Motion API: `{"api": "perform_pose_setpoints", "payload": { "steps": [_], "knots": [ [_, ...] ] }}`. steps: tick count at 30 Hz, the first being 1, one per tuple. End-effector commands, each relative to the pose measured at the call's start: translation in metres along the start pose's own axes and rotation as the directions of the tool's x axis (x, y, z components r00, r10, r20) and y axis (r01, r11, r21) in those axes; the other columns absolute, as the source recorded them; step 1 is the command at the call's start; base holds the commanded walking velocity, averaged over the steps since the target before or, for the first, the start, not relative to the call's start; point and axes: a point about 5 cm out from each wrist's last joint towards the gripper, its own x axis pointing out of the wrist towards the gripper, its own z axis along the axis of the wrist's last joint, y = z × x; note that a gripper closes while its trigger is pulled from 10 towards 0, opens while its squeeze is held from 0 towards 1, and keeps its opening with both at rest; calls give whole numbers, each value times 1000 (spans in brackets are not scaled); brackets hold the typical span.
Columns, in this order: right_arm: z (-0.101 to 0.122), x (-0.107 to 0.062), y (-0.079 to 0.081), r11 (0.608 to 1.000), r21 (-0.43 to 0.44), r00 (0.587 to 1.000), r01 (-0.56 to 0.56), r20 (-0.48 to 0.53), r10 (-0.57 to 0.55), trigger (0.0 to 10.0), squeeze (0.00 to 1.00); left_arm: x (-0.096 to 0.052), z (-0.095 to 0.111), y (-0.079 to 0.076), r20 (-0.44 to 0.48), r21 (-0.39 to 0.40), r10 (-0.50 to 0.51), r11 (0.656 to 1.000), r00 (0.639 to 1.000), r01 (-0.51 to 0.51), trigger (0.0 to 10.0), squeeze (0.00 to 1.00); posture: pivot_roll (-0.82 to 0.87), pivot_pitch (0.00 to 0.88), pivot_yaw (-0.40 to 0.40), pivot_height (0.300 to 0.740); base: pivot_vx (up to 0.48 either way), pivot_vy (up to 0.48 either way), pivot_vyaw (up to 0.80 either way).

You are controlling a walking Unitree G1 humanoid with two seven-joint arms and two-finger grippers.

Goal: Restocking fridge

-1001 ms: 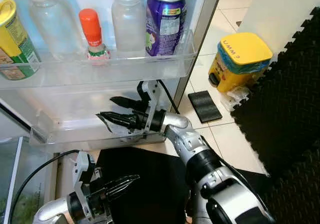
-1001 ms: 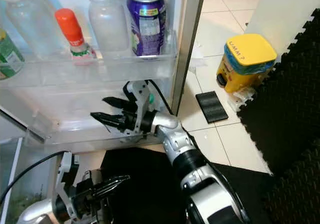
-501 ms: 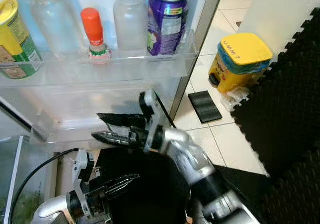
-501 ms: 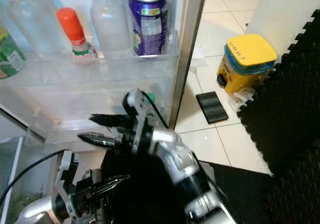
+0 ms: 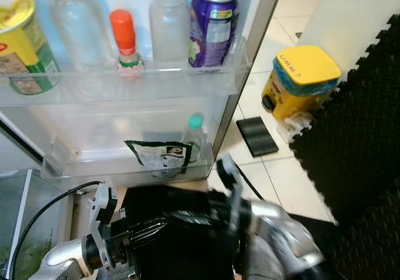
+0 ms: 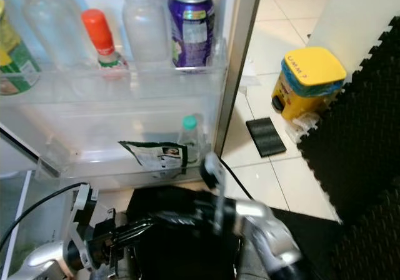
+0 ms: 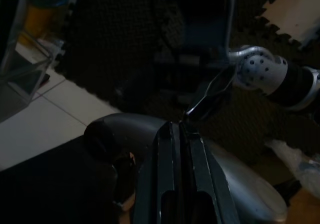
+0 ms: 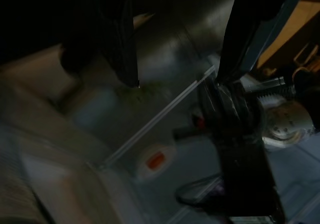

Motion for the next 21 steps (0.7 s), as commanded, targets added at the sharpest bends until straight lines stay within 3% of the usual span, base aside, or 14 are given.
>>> {"api": "perform_pose_setpoints", "payload": {
  "steps": [1,3,4,5,10,13,14,15,20,21],
  "knots": [
    [-6,-13,-3,998,37,999,50,6,-50,10000,0,-4,-4,-2,-25,-29,-18,999,1000,17,10000,0,104,179,-50,457,0,0,0],
    [-17,-37,-15,982,67,984,179,-3,-179,10000,0,-3,-3,-1,-27,-28,-32,999,999,31,10000,0,98,169,-48,457,0,0,0],
    [-17,-37,-15,982,67,984,179,-3,-179,10000,0,-3,-3,-1,-27,-28,-32,999,999,31,10000,0,98,169,-48,457,0,0,0],
    [-26,-56,-29,943,100,948,316,13,-319,10000,0,-3,-3,-1,-29,-28,-42,999,999,41,10000,0,96,161,-47,457,0,0,0],
    [-40,-86,-45,848,167,858,502,23,-513,10000,0,0,-3,1,-33,-25,-56,998,998,55,10000,0,98,147,-41,457,0,0,0],
    [-52,-113,-53,735,202,747,647,22,-664,10000,0,2,-3,2,-34,-25,-67,998,997,66,10000,0,97,141,-36,457,0,0,0],
    [-55,-120,-55,704,208,718,679,13,-696,10000,0,2,-3,3,-35,-25,-69,997,997,68,10000,0,97,140,-33,457,0,0,0],
    [-55,-120,-55,704,208,718,679,13,-696,10000,0,2,-3,3,-35,-25,-69,997,997,68,10000,0,97,140,-33,457,0,0,0],
    [-82,-151,-57,525,249,552,814,-53,-832,10000,0,3,-3,4,-37,-27,-77,997,996,76,10000,0,93,134,-32,457,0,0,0],
    [-82,-151,-57,525,249,552,814,-53,-832,10000,0,3,-3,4,-37,-27,-77,997,996,76,10000,0,93,134,-32,457,0,0,0]
  ]
}}
